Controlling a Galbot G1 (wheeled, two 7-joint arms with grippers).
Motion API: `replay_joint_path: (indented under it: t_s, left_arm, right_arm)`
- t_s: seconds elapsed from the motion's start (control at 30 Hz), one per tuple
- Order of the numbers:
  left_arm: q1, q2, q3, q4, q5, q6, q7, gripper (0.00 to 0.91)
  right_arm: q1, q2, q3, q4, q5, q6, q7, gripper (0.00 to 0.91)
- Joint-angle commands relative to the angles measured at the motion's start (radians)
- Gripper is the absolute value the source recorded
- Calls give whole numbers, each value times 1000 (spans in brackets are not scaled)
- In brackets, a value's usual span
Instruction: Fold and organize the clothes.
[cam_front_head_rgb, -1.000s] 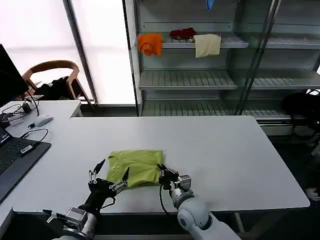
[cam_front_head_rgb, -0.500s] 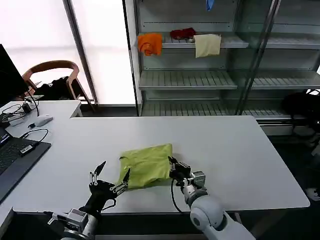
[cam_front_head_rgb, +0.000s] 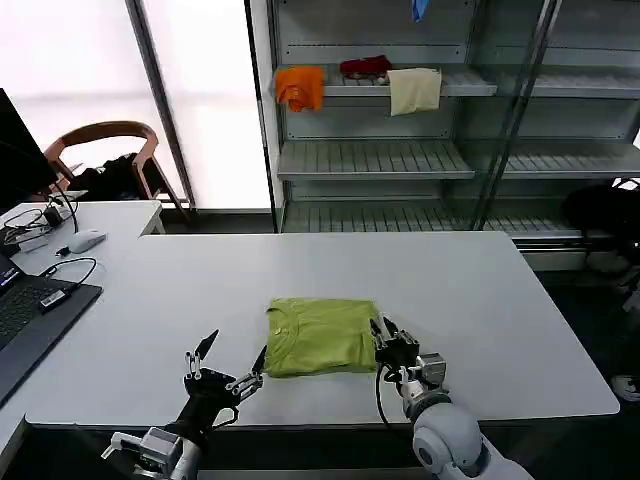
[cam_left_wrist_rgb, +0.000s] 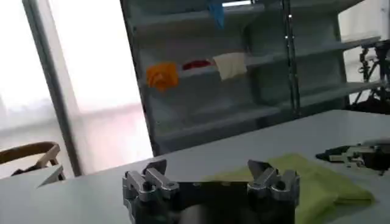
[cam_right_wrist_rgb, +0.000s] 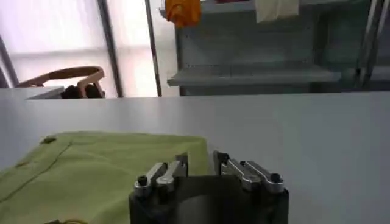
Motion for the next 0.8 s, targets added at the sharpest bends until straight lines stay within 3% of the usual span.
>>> replay_joint_path:
  t_s: [0.03, 0.13, 0.23, 0.33, 0.37, 0.4, 0.53, 0.7, 0.8]
  left_arm:
    - [29, 3, 14, -95, -1, 31, -13, 907]
    - [47, 4, 17, -136, -4, 38, -27, 907]
    - [69, -8, 29, -156, 3, 24, -61, 907]
    - [101, -29, 65, -126, 73, -83, -124, 907]
    - [112, -44, 79, -110, 145, -124, -155, 907]
    - [126, -59, 87, -102, 166, -158, -165, 907]
    - [222, -65, 111, -76, 207, -270, -213, 907]
    - [273, -67, 69, -11, 205, -414, -229, 907]
    - [282, -71, 55, 19, 139, -427, -232, 907]
  right_arm:
    - [-133, -75, 191, 115, -61, -25, -24, 907]
    - [-225, -126, 289, 174, -56, 8, -63, 907]
    - [-394, -177, 401, 245, -68, 104, -81, 907]
    - [-522, -166, 450, 302, -129, 215, -47, 907]
    - [-571, -155, 456, 314, -183, 285, -35, 907]
    - [-603, -150, 448, 318, -238, 355, -21, 907]
    - [-749, -130, 412, 323, -369, 500, 52, 907]
    - [-836, -123, 428, 287, -407, 657, 79, 907]
    - [-869, -123, 446, 276, -373, 711, 90, 907]
